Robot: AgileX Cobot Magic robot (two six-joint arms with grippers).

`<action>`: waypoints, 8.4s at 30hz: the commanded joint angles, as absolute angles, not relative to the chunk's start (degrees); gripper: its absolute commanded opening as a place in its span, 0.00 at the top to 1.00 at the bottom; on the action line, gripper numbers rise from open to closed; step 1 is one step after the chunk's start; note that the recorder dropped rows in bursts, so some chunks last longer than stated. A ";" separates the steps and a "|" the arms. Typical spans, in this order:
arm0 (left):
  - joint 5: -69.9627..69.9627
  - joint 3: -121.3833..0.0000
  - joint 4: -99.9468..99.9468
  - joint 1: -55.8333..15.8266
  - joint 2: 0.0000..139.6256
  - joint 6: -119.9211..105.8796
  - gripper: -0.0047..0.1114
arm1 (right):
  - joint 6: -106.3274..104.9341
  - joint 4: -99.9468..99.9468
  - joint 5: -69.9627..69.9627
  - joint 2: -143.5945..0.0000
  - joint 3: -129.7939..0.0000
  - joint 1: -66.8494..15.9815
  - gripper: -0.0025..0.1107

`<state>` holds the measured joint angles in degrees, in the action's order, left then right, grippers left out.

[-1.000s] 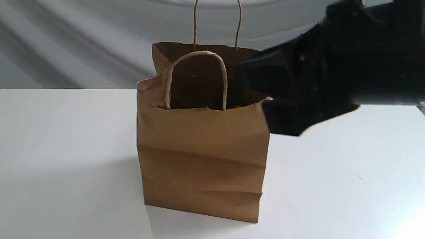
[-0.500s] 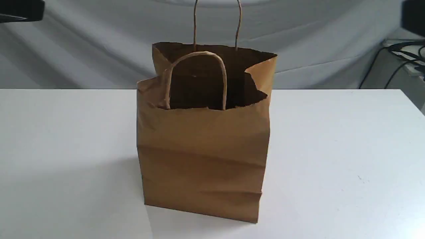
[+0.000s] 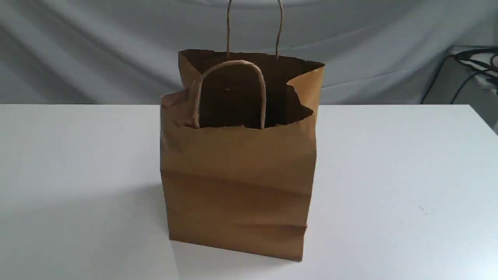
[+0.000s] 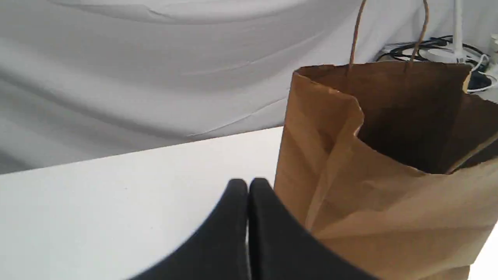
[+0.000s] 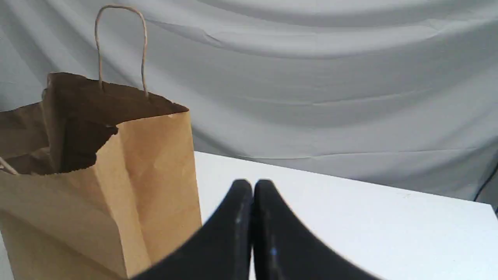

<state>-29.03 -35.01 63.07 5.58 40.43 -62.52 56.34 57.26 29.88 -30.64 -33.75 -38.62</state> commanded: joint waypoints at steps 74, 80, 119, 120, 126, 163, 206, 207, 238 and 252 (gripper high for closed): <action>-30.65 -31.55 64.92 5.74 38.72 -63.08 0.96 | 57.25 27.43 8.00 0.00 0.00 2.72 0.98; -30.65 -31.55 64.92 5.74 38.72 -63.08 0.96 | 57.25 27.42 7.15 0.00 0.00 2.72 0.98; -30.38 -31.55 64.92 5.74 38.72 -63.02 0.96 | -5.41 2.24 9.26 0.00 0.00 2.72 0.98; -30.38 -31.55 64.92 5.74 38.72 -63.02 0.96 | -5.41 2.24 9.26 0.00 0.00 2.72 0.98; -30.38 -31.55 64.92 5.74 38.72 -63.02 0.96 | -5.41 3.82 9.26 0.00 0.00 2.72 0.98; -30.26 -31.55 64.92 5.74 38.72 -63.02 0.96 | -6.10 5.84 10.68 0.00 0.00 2.72 0.98; -2.79 -8.86 67.47 5.74 0.00 -61.10 0.96 | -5.87 4.28 10.68 0.00 0.00 2.72 0.98; -3.19 -8.63 65.87 5.74 0.00 -59.90 0.96 | -5.87 4.28 10.68 0.00 0.00 2.72 0.98; -4.81 0.00 -3.69 5.74 0.00 2.89 0.96 | -5.70 4.28 10.68 0.00 0.00 2.72 0.98; -4.81 0.00 -3.18 5.74 0.00 4.29 0.96 | -5.60 4.28 10.68 0.00 0.00 2.72 0.98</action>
<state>-5.56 -0.22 -2.99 5.58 0.20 3.65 -5.92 4.54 10.83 -0.35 -0.14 2.42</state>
